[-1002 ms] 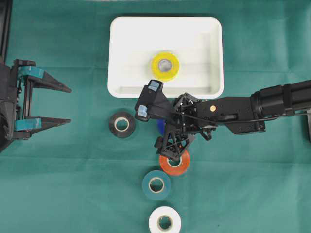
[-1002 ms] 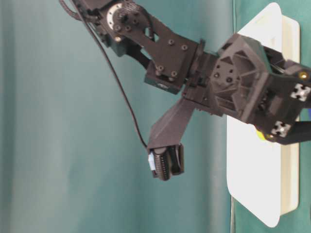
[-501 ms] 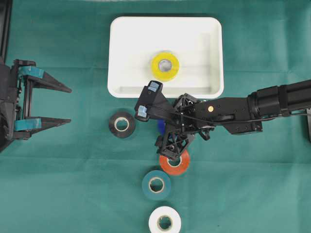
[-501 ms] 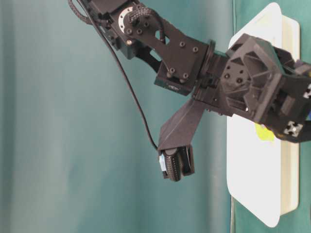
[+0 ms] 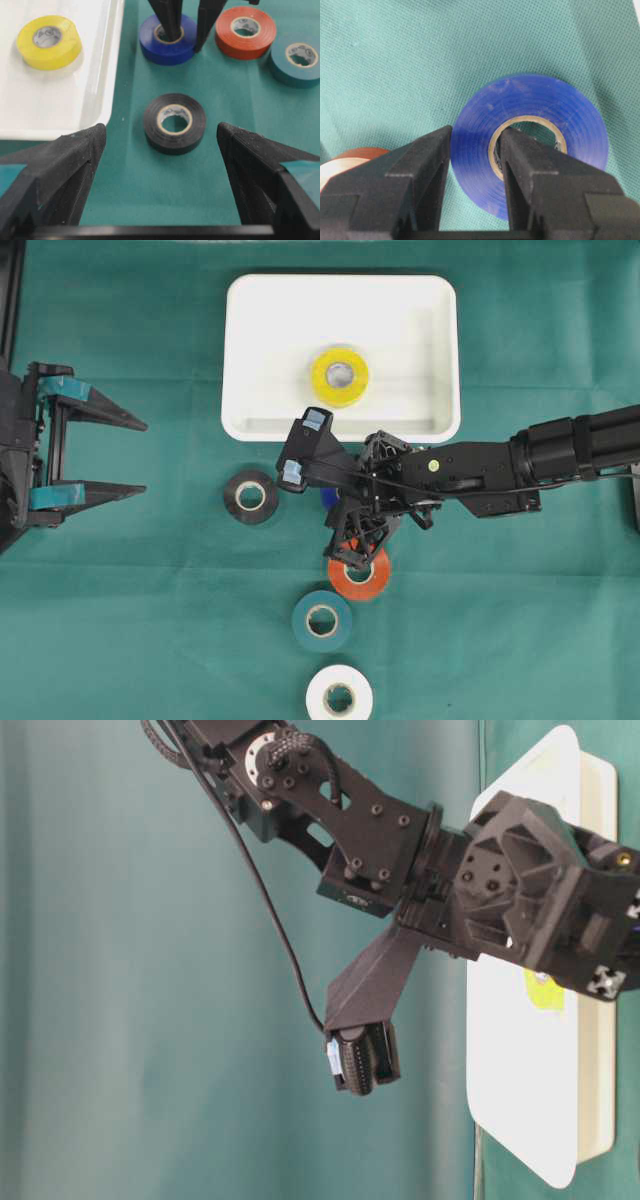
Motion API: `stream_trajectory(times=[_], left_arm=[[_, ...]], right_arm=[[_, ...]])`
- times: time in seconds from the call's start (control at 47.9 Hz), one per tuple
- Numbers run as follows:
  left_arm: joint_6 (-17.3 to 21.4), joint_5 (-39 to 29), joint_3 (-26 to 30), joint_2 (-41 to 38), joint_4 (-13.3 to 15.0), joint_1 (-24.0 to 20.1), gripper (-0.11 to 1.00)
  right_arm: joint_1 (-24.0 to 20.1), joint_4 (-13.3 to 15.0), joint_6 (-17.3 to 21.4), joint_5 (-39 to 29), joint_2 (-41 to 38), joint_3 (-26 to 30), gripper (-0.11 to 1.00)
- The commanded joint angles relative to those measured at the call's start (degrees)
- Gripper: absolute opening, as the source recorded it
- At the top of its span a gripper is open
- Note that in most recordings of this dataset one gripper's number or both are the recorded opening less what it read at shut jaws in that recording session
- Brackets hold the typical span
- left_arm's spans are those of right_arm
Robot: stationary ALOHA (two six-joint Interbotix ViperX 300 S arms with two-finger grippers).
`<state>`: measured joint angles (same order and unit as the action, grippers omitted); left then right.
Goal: Pick up the tape from a random location and place it into the white case.
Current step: 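Lower the right gripper into the blue roll and close on its rim, then lift the blue roll with the right gripper and carry it over the tray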
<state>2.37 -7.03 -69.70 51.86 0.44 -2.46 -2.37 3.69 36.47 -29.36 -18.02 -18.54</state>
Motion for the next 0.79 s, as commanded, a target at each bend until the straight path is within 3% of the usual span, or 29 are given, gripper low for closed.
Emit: stream_trajectory(times=[0.0,0.772], left_arm=[[-0.09,0.44,0.62,-0.26,0.0,-0.18,0.91],[-0.09,0.44,0.62,-0.35,0.0,-0.18,0.91]], right_arm=[[-0.09,0.35,-0.18,0.44,0.97,0.7,0.34],[-0.44,0.62,-0.26,-0.09,2.02,0.7,0.34]])
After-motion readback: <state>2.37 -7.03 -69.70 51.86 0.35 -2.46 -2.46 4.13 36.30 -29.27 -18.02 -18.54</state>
